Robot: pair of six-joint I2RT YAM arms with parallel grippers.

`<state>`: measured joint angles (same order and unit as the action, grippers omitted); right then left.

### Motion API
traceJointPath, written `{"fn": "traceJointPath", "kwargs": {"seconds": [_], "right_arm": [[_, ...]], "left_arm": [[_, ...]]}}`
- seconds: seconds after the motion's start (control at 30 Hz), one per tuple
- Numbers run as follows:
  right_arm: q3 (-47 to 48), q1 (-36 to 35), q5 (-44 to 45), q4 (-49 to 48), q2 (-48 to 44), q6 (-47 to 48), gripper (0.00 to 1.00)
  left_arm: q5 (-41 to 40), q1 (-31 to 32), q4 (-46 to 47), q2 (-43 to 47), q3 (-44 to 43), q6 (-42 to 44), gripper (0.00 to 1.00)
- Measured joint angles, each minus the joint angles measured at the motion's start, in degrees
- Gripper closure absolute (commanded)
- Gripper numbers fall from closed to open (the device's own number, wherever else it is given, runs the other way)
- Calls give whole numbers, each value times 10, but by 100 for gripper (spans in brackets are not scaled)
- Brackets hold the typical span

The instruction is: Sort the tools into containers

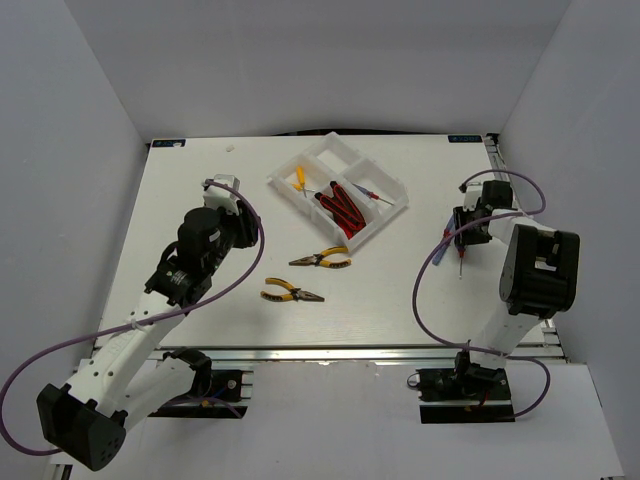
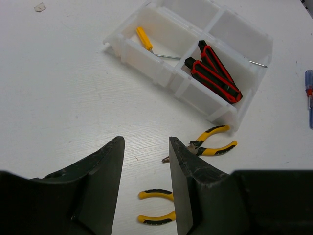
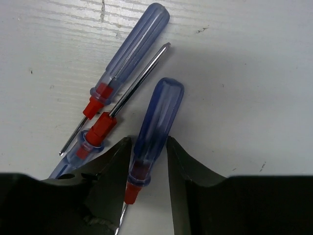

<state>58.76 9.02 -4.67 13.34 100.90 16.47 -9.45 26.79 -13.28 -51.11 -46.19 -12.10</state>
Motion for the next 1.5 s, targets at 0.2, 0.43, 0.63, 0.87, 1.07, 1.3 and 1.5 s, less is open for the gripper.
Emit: {"fn": "traceJointPath", "kwargs": {"seconds": [0.2, 0.43, 0.63, 0.87, 1.07, 1.3, 1.5], "right_arm": [[22, 5, -7, 2, 22, -3, 72], [30, 24, -33, 5, 27, -13, 84], [30, 41, -70, 28, -3, -13, 99], [145, 21, -219, 103, -34, 53, 100], [293, -126, -257, 97, 38, 111, 100], [498, -226, -263, 97, 214, 92, 92], [519, -229, -248, 92, 264, 79, 69]], "left_arm": [[0, 0, 0, 0, 0, 0, 48], [0, 0, 0, -1, 0, 0, 48], [0, 0, 0, -2, 0, 0, 47], [20, 0, 9, -2, 5, 1, 47], [74, 0, 23, -2, 16, 9, 48], [122, 0, 39, -2, 21, 23, 48], [171, 0, 59, -24, 27, 28, 47]]}}
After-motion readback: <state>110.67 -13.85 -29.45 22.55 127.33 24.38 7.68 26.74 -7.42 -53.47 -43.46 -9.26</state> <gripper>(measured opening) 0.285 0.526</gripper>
